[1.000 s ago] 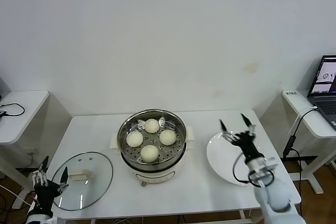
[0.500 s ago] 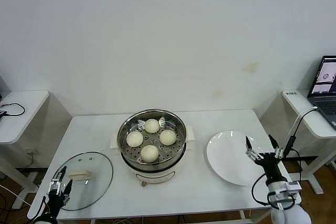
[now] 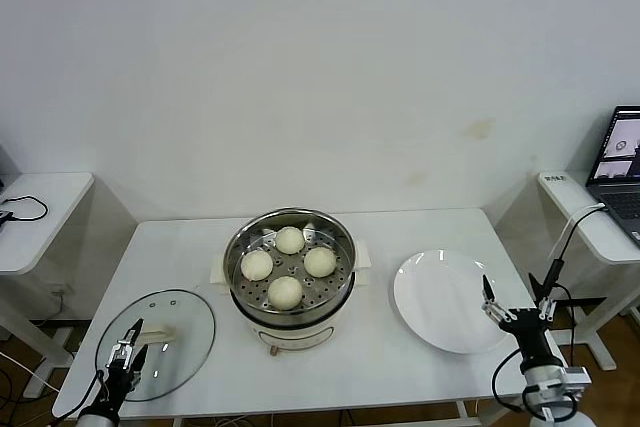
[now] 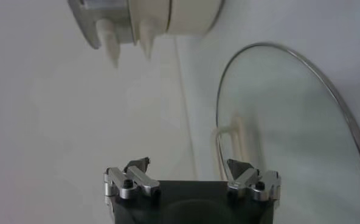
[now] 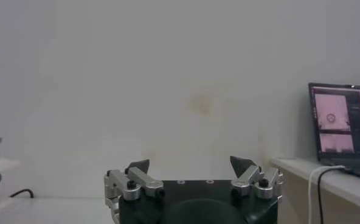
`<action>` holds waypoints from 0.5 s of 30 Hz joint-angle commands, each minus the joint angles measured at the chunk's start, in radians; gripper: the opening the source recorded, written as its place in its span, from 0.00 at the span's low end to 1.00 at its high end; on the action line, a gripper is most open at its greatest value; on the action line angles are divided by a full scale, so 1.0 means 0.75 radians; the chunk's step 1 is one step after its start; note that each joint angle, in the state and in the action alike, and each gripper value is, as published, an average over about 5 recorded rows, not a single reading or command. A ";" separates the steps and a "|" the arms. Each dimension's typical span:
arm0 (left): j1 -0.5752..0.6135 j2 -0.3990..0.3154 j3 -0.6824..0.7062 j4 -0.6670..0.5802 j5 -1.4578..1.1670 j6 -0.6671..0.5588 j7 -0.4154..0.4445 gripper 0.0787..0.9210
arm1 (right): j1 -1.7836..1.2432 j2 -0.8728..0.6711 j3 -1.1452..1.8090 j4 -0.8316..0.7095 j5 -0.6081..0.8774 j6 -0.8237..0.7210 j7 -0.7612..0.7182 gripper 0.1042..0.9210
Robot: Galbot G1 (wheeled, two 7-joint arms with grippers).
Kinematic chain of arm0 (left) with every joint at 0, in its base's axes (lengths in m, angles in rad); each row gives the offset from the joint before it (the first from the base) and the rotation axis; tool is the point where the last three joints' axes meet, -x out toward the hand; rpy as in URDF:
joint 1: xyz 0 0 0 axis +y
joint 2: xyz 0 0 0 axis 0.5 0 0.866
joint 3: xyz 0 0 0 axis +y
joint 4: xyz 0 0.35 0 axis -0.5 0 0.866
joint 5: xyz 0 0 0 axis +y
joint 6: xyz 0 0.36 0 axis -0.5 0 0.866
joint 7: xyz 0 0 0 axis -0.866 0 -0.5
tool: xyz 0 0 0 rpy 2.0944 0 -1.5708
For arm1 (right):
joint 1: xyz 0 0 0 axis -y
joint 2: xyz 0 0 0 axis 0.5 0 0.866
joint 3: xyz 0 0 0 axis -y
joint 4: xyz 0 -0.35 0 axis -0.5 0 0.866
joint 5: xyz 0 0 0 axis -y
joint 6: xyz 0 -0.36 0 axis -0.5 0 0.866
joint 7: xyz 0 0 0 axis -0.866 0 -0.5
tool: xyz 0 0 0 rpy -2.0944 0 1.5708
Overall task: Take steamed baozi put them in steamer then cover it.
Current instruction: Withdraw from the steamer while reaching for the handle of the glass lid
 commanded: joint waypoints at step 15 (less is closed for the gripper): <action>-0.182 0.036 0.068 0.135 0.052 0.019 0.023 0.88 | -0.063 0.022 0.023 0.037 -0.005 0.003 -0.012 0.88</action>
